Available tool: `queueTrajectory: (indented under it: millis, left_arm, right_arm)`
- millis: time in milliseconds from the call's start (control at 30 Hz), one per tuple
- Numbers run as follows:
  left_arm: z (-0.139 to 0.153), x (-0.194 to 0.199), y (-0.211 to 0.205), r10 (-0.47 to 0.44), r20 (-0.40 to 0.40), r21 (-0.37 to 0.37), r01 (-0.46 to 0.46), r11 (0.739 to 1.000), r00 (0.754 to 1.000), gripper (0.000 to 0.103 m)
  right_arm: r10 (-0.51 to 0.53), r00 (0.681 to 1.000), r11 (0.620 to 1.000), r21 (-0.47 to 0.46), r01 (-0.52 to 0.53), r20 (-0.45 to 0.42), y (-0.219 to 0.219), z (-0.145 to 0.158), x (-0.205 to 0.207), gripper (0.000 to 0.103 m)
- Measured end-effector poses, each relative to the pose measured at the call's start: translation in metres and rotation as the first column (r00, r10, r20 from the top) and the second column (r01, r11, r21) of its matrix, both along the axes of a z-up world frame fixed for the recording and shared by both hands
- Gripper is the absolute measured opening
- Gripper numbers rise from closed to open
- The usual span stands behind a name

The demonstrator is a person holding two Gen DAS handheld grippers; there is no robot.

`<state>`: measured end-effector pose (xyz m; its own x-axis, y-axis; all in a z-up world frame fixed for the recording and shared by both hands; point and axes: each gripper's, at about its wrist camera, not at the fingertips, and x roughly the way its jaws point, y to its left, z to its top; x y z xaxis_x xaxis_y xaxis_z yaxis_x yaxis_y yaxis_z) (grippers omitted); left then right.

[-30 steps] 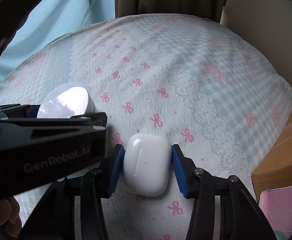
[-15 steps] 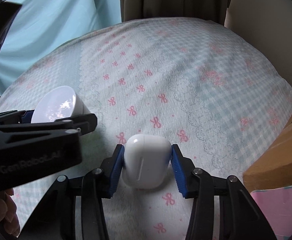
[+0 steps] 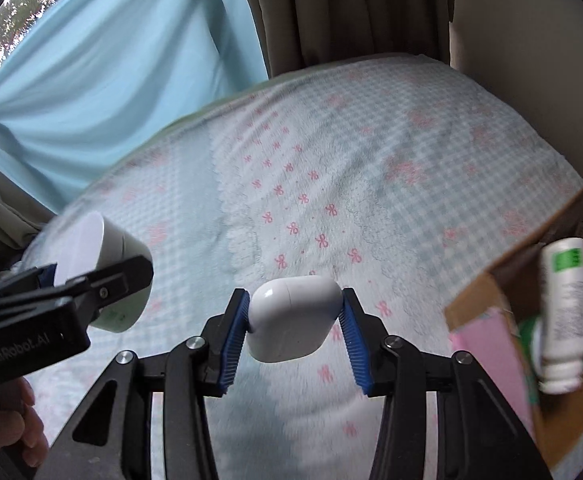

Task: Organize rigid objects
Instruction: 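Carry the white jar and earbud case into the cardboard box and release both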

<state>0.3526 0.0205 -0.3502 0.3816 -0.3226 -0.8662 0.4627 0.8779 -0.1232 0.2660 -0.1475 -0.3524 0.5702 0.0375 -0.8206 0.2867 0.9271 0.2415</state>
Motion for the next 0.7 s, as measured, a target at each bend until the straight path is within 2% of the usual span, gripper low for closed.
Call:
queueTrajectory:
  millis: [200,433,700]
  left_arm:
    - [0.052,-0.042,-0.012,-0.012,0.019,-0.035,0.013,0.999,1.000,0.070]
    - [0.097,-0.088,-0.061,-0.065,0.037,-0.070,0.067,0.995,0.997,0.070]
    - [0.119,-0.134,-0.147,-0.081,0.026,-0.095,0.084,0.992,0.996,0.070]
  right_arm:
    - [0.008,1.000,0.999,0.034,-0.008,0.007,-0.020,0.063,-0.044,0.042]
    - [0.012,1.000,1.000,0.021,-0.012,0.013,-0.072,0.123,-0.090,0.042]
    - [-0.005,1.000,1.000,0.023,0.005,0.008,-0.166,0.152,-0.131,0.042]
